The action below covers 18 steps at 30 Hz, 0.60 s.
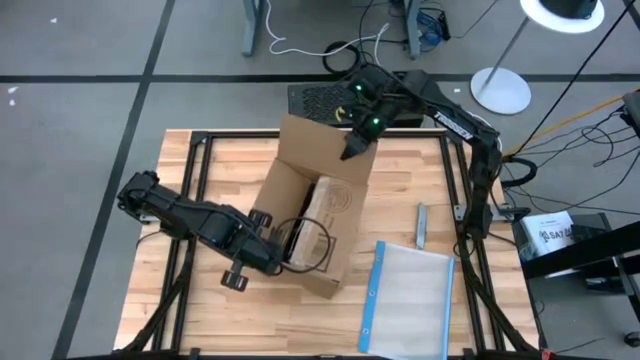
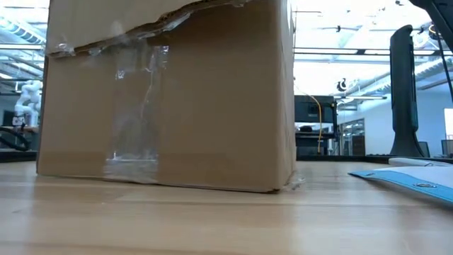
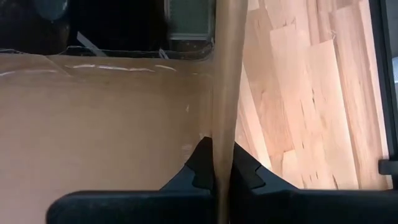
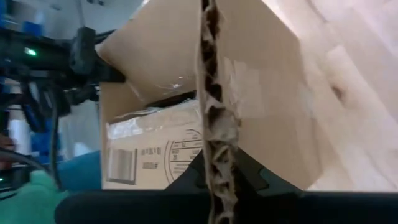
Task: Unpack boxes
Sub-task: Open the cardboard box using the gray cutter
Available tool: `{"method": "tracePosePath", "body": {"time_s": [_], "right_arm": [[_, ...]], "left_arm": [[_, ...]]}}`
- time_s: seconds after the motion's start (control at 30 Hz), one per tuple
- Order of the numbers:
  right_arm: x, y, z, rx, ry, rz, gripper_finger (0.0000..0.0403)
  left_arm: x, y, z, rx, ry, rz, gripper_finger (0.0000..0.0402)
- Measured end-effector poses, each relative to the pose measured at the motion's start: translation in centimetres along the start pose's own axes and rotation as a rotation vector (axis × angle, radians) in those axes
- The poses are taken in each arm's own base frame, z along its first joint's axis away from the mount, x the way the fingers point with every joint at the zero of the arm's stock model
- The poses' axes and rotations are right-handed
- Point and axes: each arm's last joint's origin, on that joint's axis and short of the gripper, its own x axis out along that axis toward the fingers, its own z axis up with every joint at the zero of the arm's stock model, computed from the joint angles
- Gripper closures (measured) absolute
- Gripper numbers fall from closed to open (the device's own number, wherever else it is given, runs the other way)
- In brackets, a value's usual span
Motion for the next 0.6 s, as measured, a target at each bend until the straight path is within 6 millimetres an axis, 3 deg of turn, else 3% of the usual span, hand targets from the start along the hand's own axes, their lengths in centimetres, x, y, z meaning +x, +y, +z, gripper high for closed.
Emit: {"method": "tracePosePath", "body": {"time_s": [0.6], "right_arm": [[1.8,-7.0,1.2,0.127,0.038,0.228,0.0399]], "left_arm": [[-0.1,-1.0,-0.1,-0.039,-0.005,-0.002,0.039]]}}
